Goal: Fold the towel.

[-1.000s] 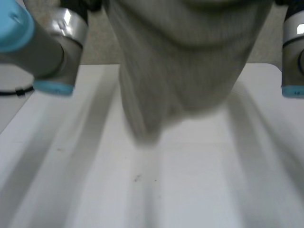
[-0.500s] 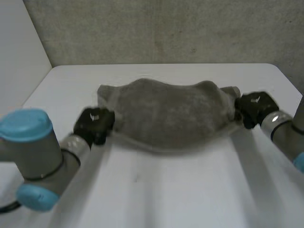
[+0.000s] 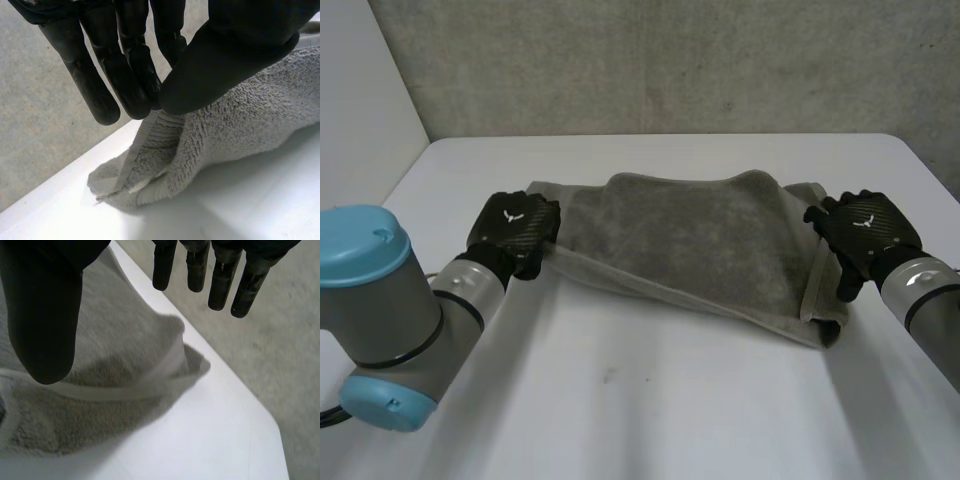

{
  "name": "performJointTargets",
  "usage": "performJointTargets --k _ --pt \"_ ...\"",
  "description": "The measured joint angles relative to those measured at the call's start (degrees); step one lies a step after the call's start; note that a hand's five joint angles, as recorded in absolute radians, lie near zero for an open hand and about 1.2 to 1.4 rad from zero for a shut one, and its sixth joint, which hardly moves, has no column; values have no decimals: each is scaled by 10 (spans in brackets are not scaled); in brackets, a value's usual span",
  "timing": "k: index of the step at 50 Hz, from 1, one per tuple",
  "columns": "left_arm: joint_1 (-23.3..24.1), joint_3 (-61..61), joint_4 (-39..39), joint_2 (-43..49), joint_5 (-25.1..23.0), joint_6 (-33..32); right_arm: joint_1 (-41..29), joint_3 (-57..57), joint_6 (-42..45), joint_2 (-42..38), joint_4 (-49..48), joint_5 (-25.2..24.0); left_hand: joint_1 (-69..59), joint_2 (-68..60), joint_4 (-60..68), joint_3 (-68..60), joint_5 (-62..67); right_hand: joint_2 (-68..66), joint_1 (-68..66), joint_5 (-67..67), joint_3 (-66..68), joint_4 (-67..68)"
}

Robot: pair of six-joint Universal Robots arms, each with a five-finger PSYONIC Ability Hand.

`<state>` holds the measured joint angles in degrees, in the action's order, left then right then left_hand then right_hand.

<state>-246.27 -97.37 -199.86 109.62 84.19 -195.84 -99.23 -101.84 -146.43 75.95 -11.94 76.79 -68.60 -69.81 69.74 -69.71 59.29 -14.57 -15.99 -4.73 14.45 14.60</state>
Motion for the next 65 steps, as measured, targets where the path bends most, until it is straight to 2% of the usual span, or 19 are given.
performJointTargets --k 6,10,19,31,39,47,53,61,65 --pt "0 27 1 15 0 0 -13 -33 58 32 0 -47 0 0 0 0 0 0 -2 0 0 0" --pt "-1 45 2 28 1 1 -26 -47 143 35 36 -66 0 0 0 0 0 -1 -12 -2 3 2" --pt "-3 50 3 39 1 4 -26 -49 254 7 98 -67 0 0 0 0 0 -47 -65 -45 50 48" --pt "-5 47 2 46 1 5 -19 -46 339 -29 99 -75 0 0 0 0 0 -80 -102 -77 82 81" --pt "-10 47 2 47 1 5 16 -42 396 -60 93 -75 0 0 0 0 0 -91 -115 -89 94 93" --pt "-15 46 3 47 2 5 61 -35 420 -61 91 -75 0 0 0 0 0 -112 -137 -108 114 112" --pt "-15 46 3 47 3 5 69 -38 419 -58 89 -76 0 0 0 0 0 -150 -179 -144 151 150" --pt "-14 45 3 46 3 5 67 -53 401 -60 50 -93 0 0 0 0 0 -279 -324 -270 280 278" --pt "-15 44 3 46 3 5 66 -58 381 -62 27 -99 0 0 0 0 0 -302 -352 -296 304 302"
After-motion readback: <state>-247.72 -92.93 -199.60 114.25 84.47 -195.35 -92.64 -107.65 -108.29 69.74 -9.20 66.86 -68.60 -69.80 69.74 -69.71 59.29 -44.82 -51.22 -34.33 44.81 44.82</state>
